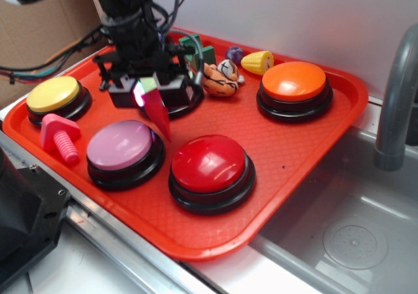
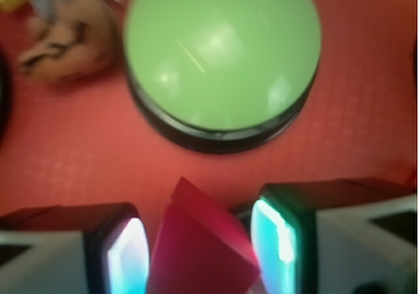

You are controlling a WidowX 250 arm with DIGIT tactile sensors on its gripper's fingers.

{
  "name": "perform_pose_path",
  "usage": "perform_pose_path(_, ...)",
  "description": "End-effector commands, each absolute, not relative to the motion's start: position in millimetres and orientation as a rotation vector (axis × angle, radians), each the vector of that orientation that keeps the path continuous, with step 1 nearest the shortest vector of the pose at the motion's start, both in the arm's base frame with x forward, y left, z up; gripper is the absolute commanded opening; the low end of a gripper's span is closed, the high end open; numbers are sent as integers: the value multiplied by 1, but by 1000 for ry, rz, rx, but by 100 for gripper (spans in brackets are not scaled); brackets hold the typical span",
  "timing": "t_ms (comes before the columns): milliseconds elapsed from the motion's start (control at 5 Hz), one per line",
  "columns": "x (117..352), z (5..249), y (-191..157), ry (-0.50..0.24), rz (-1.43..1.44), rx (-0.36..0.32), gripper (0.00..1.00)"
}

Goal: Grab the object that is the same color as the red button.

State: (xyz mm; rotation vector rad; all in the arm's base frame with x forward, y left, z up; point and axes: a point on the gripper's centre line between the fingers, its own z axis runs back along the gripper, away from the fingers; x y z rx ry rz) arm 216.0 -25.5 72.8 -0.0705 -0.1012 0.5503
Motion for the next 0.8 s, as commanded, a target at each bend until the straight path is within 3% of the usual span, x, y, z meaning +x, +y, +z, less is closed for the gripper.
perform_pose_path(0, 237, 140, -50, -79, 206, -73, 0)
perform_pose_path(200, 235, 162, -68, -94, 106, -72, 0)
perform_pose_path(400, 232, 169, -75, -122, 65, -97, 0)
perform_pose_path(600, 230, 167, -66, -100, 83, -119, 0)
